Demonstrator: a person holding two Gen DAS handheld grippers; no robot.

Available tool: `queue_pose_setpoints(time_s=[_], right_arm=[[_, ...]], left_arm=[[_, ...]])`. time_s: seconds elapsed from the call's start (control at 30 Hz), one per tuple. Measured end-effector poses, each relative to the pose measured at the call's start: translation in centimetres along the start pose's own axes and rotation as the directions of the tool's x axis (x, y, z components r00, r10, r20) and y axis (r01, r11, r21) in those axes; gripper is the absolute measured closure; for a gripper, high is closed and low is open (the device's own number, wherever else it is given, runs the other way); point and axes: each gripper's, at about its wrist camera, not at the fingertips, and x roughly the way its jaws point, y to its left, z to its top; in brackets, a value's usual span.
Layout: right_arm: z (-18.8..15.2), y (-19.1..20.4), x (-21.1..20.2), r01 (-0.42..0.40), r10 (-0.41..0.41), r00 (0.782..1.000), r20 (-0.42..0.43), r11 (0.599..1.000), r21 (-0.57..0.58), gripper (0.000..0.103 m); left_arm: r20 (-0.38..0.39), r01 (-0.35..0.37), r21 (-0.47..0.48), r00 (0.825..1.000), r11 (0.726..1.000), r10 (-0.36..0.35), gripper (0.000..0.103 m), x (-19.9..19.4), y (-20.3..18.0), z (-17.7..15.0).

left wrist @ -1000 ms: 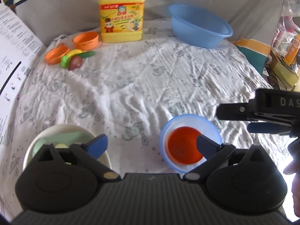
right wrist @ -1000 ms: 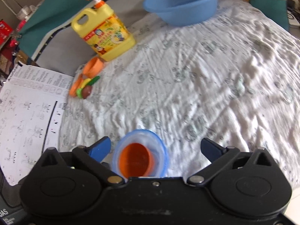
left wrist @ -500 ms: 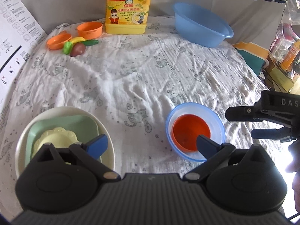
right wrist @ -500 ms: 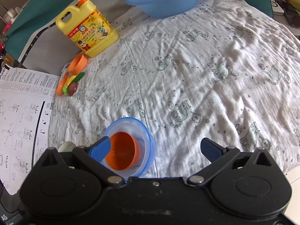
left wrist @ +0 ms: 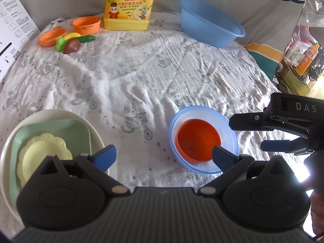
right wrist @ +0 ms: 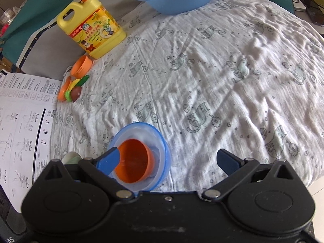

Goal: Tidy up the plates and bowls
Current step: 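Close the right gripper on the blue bowl's rim holding the nested bowls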

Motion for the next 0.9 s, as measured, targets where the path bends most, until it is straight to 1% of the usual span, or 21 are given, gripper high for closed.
queue_pose_setpoints(time_s=[0.23,0.27,0.3,0.37,0.43,0.53,0.57,0.7,0.77,0.8,0.83,0.9], right_arm=[[0.4,0.1,0.5,-0.002,0.001,1.0,-0.02,1.0,-0.014,0.0],[0.5,0.0,0.5,0.0,0.0,1.0,-0.022,1.0,-0.014,0.001],[0.6,0.0,0.6,0.001,-0.001,1.0,-0.026,1.0,-0.013,0.005],[0.6,-0.1,0.9,-0.004,0.003,0.999,-0.04,1.0,-0.009,0.008],[0.6,-0.2,1.2,-0.02,0.019,0.998,-0.052,1.0,-0.008,0.018],[0.5,0.1,1.4,-0.02,0.019,0.998,-0.053,1.0,-0.022,0.028],[0.5,0.2,1.4,-0.026,0.025,0.998,-0.053,0.999,-0.026,0.028],[0.4,0.6,1.6,-0.039,0.036,0.998,-0.052,0.998,-0.05,0.037],[0.4,0.9,1.7,-0.042,0.039,0.998,-0.052,0.997,-0.066,0.04],[0.3,1.1,1.7,-0.042,0.039,0.998,-0.051,0.996,-0.076,0.044],[0.3,1.2,1.8,-0.042,0.038,0.998,-0.05,0.995,-0.087,0.047],[0.3,1.4,1.9,-0.041,0.036,0.998,-0.049,0.993,-0.107,0.051]], left_arm=[[-0.009,0.017,0.02,1.0,1.0,-0.017,0.0,0.6,-0.6,0.0],[-0.01,0.019,0.02,1.0,1.0,-0.019,0.0,0.7,-0.7,0.0],[-0.011,0.023,0.022,1.0,0.999,-0.023,0.0,0.8,-0.7,0.0],[-0.014,0.028,0.023,1.0,0.999,-0.028,0.001,1.0,-0.8,0.1],[-0.017,0.034,0.022,0.999,0.999,-0.033,0.003,1.2,-1.0,0.1],[-0.024,0.048,0.016,0.999,0.999,-0.047,0.009,1.4,-1.0,0.1],[-0.024,0.051,0.014,0.998,0.999,-0.051,0.011,1.5,-1.0,0.2],[-0.027,0.064,0.004,0.998,0.998,-0.064,0.019,1.8,-0.9,0.4],[-0.031,0.072,-0.002,0.997,0.997,-0.072,0.026,2.0,-0.9,0.5],[-0.034,0.075,-0.005,0.997,0.997,-0.076,0.03,2.1,-1.0,0.5],[-0.037,0.08,-0.007,0.996,0.997,-0.081,0.032,2.2,-1.0,0.6],[-0.041,0.086,-0.01,0.995,0.996,-0.086,0.039,2.4,-1.0,0.6]])
